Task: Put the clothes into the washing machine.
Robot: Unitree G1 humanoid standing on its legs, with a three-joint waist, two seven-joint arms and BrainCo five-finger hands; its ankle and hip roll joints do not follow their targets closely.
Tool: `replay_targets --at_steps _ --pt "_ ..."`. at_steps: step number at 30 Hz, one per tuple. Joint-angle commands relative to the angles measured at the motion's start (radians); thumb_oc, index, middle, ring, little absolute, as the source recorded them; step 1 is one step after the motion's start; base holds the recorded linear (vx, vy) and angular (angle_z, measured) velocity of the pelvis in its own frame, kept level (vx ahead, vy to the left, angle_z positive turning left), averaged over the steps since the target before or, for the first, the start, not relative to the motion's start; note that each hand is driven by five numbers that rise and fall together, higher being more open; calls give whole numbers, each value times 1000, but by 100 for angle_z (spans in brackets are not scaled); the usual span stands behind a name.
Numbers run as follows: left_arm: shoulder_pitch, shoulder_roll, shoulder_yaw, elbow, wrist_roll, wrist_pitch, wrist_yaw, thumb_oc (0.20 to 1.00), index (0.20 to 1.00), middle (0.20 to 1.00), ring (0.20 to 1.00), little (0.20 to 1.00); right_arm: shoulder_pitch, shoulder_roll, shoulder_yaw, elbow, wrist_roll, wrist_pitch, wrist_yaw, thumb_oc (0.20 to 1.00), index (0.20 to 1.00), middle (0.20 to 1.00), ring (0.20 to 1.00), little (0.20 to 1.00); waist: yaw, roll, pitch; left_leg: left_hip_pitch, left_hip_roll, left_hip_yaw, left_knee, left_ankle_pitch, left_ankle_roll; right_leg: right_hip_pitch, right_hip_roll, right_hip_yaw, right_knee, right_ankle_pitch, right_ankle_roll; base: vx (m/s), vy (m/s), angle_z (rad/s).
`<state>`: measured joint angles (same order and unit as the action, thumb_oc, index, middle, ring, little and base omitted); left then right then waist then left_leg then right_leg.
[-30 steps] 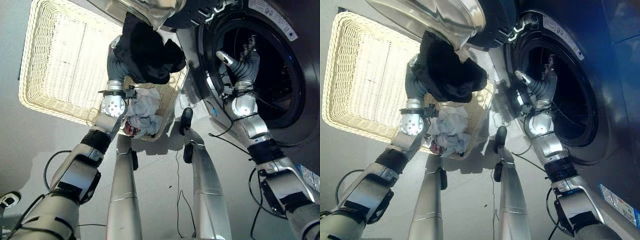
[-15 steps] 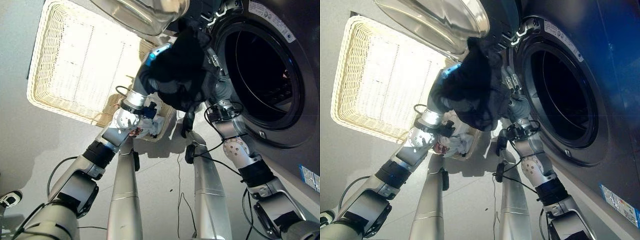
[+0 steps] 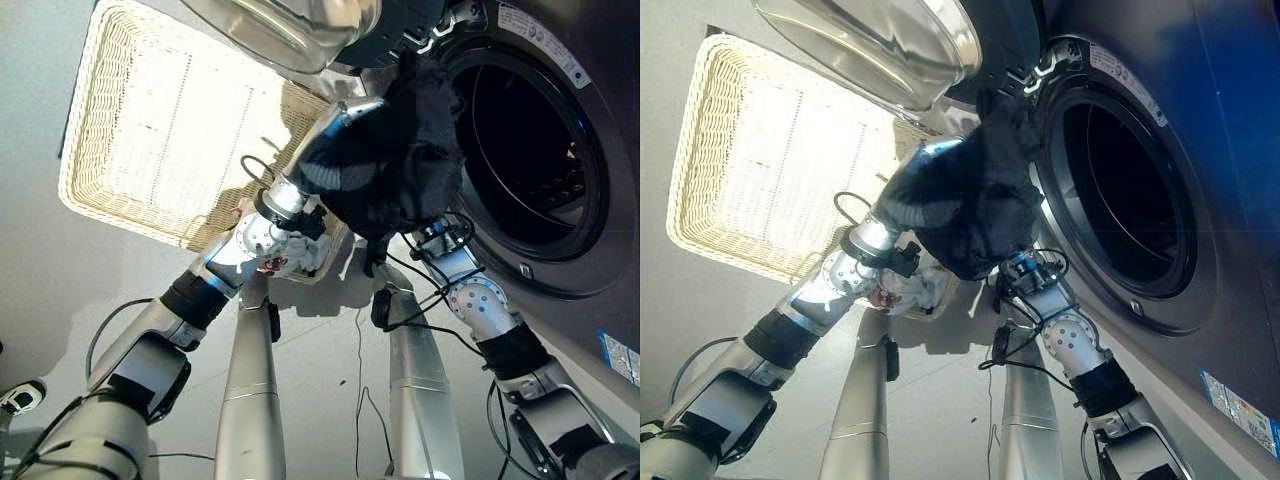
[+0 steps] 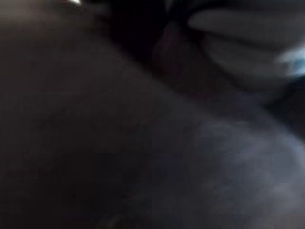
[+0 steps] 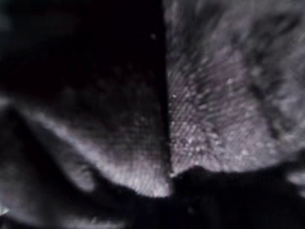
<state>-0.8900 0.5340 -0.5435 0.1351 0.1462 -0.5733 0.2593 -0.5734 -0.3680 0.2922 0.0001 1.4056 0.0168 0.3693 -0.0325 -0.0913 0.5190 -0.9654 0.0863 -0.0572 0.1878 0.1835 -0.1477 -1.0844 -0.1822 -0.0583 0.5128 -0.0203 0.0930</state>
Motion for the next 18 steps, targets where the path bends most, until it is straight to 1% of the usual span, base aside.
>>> replay_targets --at_steps 1,3,5,11,14,18 --pt "-72 -4 -78 -108 171 6 75 200 200 200 200 200 -32 0 70 -185 46 64 120 1000 1000 1000 1000 1000 -17 28 1 -12 -38 19 91 -71 81 100 42 -43 -218 168 30 0 0 0" --pt "-91 23 -93 -94 242 40 137 200 200 200 200 200 -33 -15 81 -176 60 72 156 1000 1000 1000 1000 1000 -15 29 1 -13 -38 16 93 -70 78 99 38 -44 -218 168 30 0 0 0" --pt "-97 35 -98 -88 285 56 166 200 200 200 200 200 -35 -20 85 -171 65 76 167 1000 1000 1000 1000 1000 -14 30 1 -14 -38 15 95 -70 77 99 37 -46 -217 168 30 0 0 0" --pt "-106 79 -91 -62 372 105 276 200 200 200 200 200 -37 -40 85 -156 92 78 198 1000 1000 1000 1000 1000 -8 34 1 -14 -37 13 99 -67 72 99 31 -50 -217 169 30 0 0 0" --pt "-104 86 -81 -52 411 123 306 200 200 200 200 200 -36 -38 80 -150 96 86 213 1000 1000 1000 1000 1000 -6 38 1 -18 -36 11 103 -67 69 95 29 -49 -213 167 30 6 6 7" --pt "-106 94 -78 -48 431 134 309 200 200 200 200 200 -32 -41 76 -153 102 90 225 1000 1000 1000 1000 1000 -6 39 1 -20 -36 10 103 -66 68 93 27 -48 -213 168 30 2 2 1"
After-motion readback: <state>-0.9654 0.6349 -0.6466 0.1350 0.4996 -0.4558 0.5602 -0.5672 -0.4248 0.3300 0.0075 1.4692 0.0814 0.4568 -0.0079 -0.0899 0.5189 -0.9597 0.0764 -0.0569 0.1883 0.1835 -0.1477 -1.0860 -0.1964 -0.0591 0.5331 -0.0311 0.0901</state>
